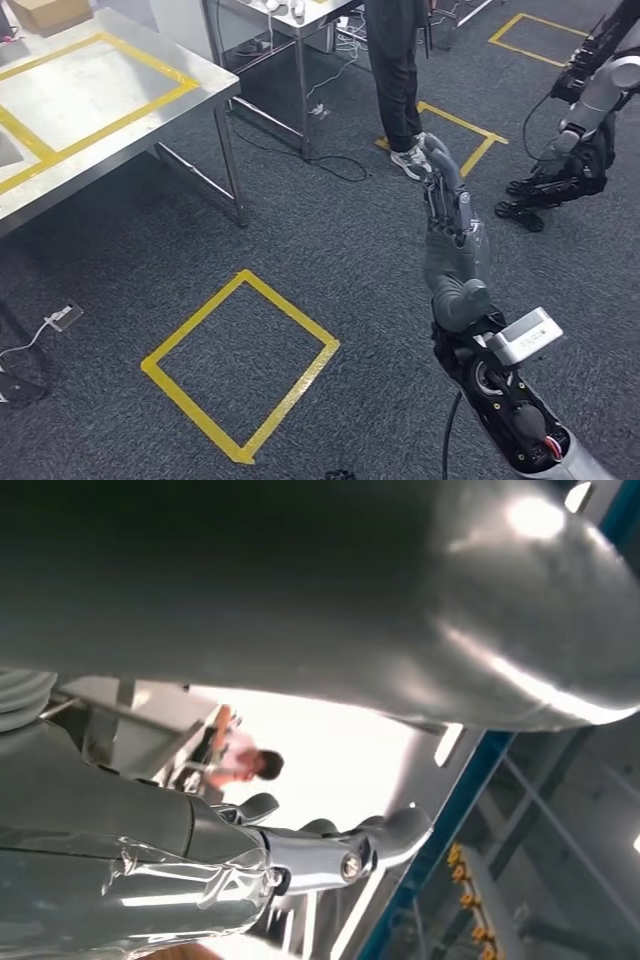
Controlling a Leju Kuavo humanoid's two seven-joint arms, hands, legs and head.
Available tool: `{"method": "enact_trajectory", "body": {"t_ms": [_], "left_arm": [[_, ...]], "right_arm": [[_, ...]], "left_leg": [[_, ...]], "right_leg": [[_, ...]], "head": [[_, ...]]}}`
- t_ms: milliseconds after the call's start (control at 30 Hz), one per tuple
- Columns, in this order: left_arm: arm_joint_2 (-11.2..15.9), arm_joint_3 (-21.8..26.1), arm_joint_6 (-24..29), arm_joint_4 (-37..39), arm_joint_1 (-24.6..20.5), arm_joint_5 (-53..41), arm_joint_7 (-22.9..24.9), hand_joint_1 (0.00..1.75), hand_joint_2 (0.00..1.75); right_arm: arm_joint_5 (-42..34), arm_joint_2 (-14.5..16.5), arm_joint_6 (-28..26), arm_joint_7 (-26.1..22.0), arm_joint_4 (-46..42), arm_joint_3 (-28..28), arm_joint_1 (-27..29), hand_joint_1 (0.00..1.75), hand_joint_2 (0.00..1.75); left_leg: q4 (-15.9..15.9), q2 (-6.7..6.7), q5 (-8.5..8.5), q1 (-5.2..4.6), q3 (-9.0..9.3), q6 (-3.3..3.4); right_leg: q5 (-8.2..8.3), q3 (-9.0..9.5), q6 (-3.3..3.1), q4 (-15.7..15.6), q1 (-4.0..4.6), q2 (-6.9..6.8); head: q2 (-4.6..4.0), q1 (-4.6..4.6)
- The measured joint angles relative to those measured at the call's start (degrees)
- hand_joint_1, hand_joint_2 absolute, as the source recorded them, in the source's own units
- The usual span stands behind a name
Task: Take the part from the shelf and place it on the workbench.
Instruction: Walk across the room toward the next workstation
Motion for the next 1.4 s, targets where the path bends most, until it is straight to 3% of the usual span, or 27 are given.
{"method": "enact_trajectory", "body": {"t_ms": [33, 100, 167, 200, 300, 367, 433, 467, 500, 533, 600, 667, 733, 800, 867, 933, 1000, 1033, 1067, 1167, 1233, 1300, 1333, 1400], "left_arm": [[0.01, 0.0, 0.0, 0.0, 0.01, 0.01, 0.01, 0.0, 0.0], [-0.03, 0.0, 0.0, -0.01, -0.05, -0.01, 0.01, 0.0, 0.0], [-0.02, 0.0, -0.01, -0.01, -0.15, -0.02, 0.01, 0.0, 0.0], [0.0, -0.01, -0.01, 0.0, -0.21, -0.05, 0.01, 0.0, 0.0], [0.03, -0.02, -0.02, -0.01, -0.44, -0.16, 0.02, 0.0, 0.0], [0.07, -0.02, -0.02, -0.02, -0.63, -0.18, 0.01, 0.0, 0.0], [0.09, -0.02, -0.02, -0.02, -0.63, -0.18, 0.0, 0.0, 0.0], [0.09, -0.02, -0.02, -0.02, -0.53, -0.17, 0.01, 0.0, 0.0], [0.11, -0.02, -0.02, -0.02, -0.4, -0.17, 0.01, 0.0, 0.0], [0.15, -0.02, -0.02, -0.01, -0.3, -0.17, 0.02, 0.0, 0.0], [0.24, -0.02, -0.02, -0.01, -0.28, -0.17, 0.02, 0.0, 0.0], [0.46, -0.02, -0.01, -0.01, -0.41, -0.17, 0.02, 0.0, 0.0], [0.63, -0.02, -0.01, -0.01, -0.54, -0.17, 0.03, 0.0, 0.0], [0.58, -0.03, -0.01, -0.02, -0.65, -0.18, 0.04, 0.0, 0.0], [0.57, -0.03, 0.03, -0.02, -0.72, -0.19, 0.03, 0.0, 0.0], [0.58, -0.03, 0.05, -0.02, -0.68, -0.19, 0.02, 0.0, 0.0], [0.57, -0.04, 0.04, -0.02, -0.49, -0.19, 0.02, 0.0, 0.0], [0.56, -0.04, 0.04, -0.02, -0.44, -0.19, 0.02, 0.0, 0.0], [0.55, -0.04, 0.04, -0.02, -0.41, -0.18, 0.02, 0.0, 0.0], [0.51, -0.05, 0.04, -0.02, -0.47, -0.19, 0.02, 0.0, 0.0], [0.54, -0.06, 0.04, -0.02, -0.48, -0.19, 0.02, 0.0, 0.0], [0.55, -0.07, 0.03, -0.02, -0.55, -0.19, 0.02, 0.0, 0.0], [0.56, -0.07, 0.03, -0.02, -0.63, -0.21, 0.03, 0.0, 0.0], [0.57, -0.08, 0.03, -0.02, -0.77, -0.31, 0.04, 0.0, 0.0]], "right_arm": [[-0.12, -0.02, -0.01, -0.01, -0.01, -0.07, -0.01, 0.0, 0.0], [-0.42, -0.05, -0.01, -0.01, -0.02, -0.19, -0.06, 0.0, 0.0], [-0.69, -0.07, -0.02, -0.04, -0.03, -0.33, -0.16, 0.0, 0.0], [-0.81, -0.09, -0.04, -0.05, -0.03, -0.47, -0.2, 0.0, 0.0], [-1.03, -0.16, -0.21, -0.09, -0.05, -0.97, -0.23, 0.0, 0.0], [-1.08, -0.17, -0.46, -0.12, -0.14, -1.15, -0.34, 0.0, 0.0], [-1.2, -0.17, -0.8, -0.09, -0.2, -1.25, -0.37, 0.0, 0.0], [-1.28, -0.18, -0.95, -0.04, -0.19, -1.34, -0.32, 0.0, 0.0], [-1.32, -0.19, -1.08, -0.02, -0.19, -1.44, -0.25, 0.0, 0.0], [-1.36, -0.19, -1.16, 0.01, -0.18, -1.54, -0.19, 0.0, 0.0], [-1.38, -0.19, -1.2, 0.02, -0.17, -1.68, -0.11, 0.0, 0.0], [-1.38, -0.2, -1.2, 0.01, -0.17, -1.84, -0.1, 0.0, 0.0], [-1.38, -0.21, -1.36, 0.04, -0.17, -2.09, -0.06, 0.0, 0.0], [-1.37, -0.22, -1.65, 0.1, -0.19, -2.38, 0.02, 0.0, 0.0], [-1.34, -0.26, -1.81, 0.13, -0.21, -2.59, 0.02, 0.0, 0.0], [-1.32, -0.31, -1.84, 0.18, -0.2, -2.79, 0.02, 0.0, 0.0], [-1.3, -0.32, -1.89, 0.21, -0.14, -2.96, 0.11, 0.0, 0.0], [-1.25, -0.32, -1.98, 0.21, -0.1, -2.99, 0.16, 0.0, 0.0], [-1.16, -0.32, -2.08, 0.21, -0.07, -3.03, 0.18, 0.0, 0.0], [-0.84, -0.32, -2.37, 0.21, -0.03, -3.25, 0.12, 0.0, 0.0], [-0.7, -0.32, -2.56, 0.23, -0.02, -3.39, 0.12, 0.0, 0.0], [-0.64, -0.32, -2.87, 0.26, -0.01, -3.53, 0.28, 0.0, 0.0], [-0.62, -0.32, -3.02, 0.26, -0.01, -3.61, 0.35, 0.0, 0.0], [-0.6, -0.32, -3.27, 0.3, -0.02, -3.75, 0.37, 0.0, 0.0]], "left_leg": [[0.04, 0.62, -0.14, 0.03, 0.13, -0.12], [0.13, 1.71, -0.57, 0.1, 0.66, -0.57], [0.33, 2.57, -0.96, -0.11, 1.02, -1.18], [0.42, 2.93, -1.03, -0.27, 1.05, -1.47], [0.65, 3.62, -1.26, -0.28, 1.07, -2.27], [3.81, 1.72, -3.5, -0.07, -0.26, -2.72], [11.77, -0.85, -7.5, 0.01, -4.12, -2.84], [15.89, -1.36, -8.97, 0.01, -6.29, -2.8], [18.44, -1.57, -9.39, 0.0, -7.78, -2.69], [18.66, -1.68, -8.56, -0.03, -8.18, -2.48], [12.24, -2.43, -4.18, -0.18, -5.62, -1.76], [4.18, -4.79, -0.9, -0.26, -2.11, -1.03], [1.07, -5.82, -0.3, -0.44, -0.83, -0.86], [0.57, -4.45, -0.03, -0.48, -0.63, -0.74], [-0.13, -3.06, 0.26, -0.17, -0.21, -0.24], [-0.43, -1.7, 0.34, -0.11, 0.03, 0.07], [-0.4, -0.28, 0.26, -0.17, 0.02, 0.07], [-0.38, 0.43, 0.19, -0.16, 0.06, -0.01], [-0.37, 1.12, 0.09, -0.12, 0.17, -0.15], [-0.2, 2.83, -0.46, -0.23, 0.79, -0.92], [0.01, 3.81, -0.7, -0.66, 0.92, -1.49], [0.12, 4.9, -0.83, -0.8, 0.86, -2.0], [0.54, 4.53, -1.26, -0.69, 0.76, -2.29], [4.56, 1.8, -3.88, -0.45, -1.02, -2.75]], "right_leg": [[1.21, 0.7, 0.17, -1.33, -0.15, -0.21], [4.94, 4.99, 0.32, -9.45, -0.28, -1.52], [6.77, 8.46, -0.26, -15.71, 0.03, -2.89], [6.65, 8.89, -0.72, -16.52, 0.26, -3.07], [6.87, 8.63, -2.06, -16.48, 0.39, -1.59], [7.2, 8.64, -2.78, -16.77, 0.18, -0.69], [7.41, 8.38, -3.26, -16.84, 0.18, 0.17], [7.49, 8.24, -3.4, -16.83, 0.28, 0.72], [7.54, 8.15, -3.49, -16.82, 0.4, 1.39], [7.59, 8.11, -3.54, -16.8, 0.51, 2.14], [7.64, 8.18, -3.55, -16.78, 0.68, 3.62], [7.71, 8.08, -3.34, -16.7, 0.77, 4.86], [7.89, 7.72, -2.77, -16.7, 0.53, 5.95], [8.04, 7.32, -2.04, -16.73, 0.23, 6.77], [6.57, 6.05, -1.51, -14.44, 0.41, 4.85], [2.84, 2.82, -1.08, -7.43, 0.5, 1.6], [0.04, -0.51, -0.61, -0.17, 0.22, 0.33], [0.15, -0.92, -0.42, 0.86, 0.06, 0.07], [1.38, -0.08, -0.29, -0.59, -0.08, -0.24], [6.47, 6.49, -0.33, -12.63, 0.0, -3.12], [7.09, 8.46, -1.08, -16.4, 0.36, -4.39], [7.19, 8.3, -2.06, -16.53, 0.48, -3.25], [7.34, 8.19, -2.42, -16.6, 0.44, -2.57], [7.64, 8.11, -3.11, -16.79, 0.25, -1.44]], "head": [[-0.01, 0.18], [-0.01, 0.61], [-0.01, 0.85], [-0.01, 0.73], [0.0, 0.22], [0.0, -0.26], [0.0, -1.07], [0.0, -1.34], [0.0, -1.48], [0.01, -1.53], [0.01, -1.65], [0.0, -1.65], [-0.01, -1.64], [-0.01, -1.73], [-0.01, -1.47], [-0.01, -0.85], [-0.01, -0.32], [-0.01, -0.12], [0.0, 0.12], [0.0, 0.94], [-0.01, 0.99], [-0.01, 0.55], [-0.01, 0.34], [-0.01, -0.13]]}}
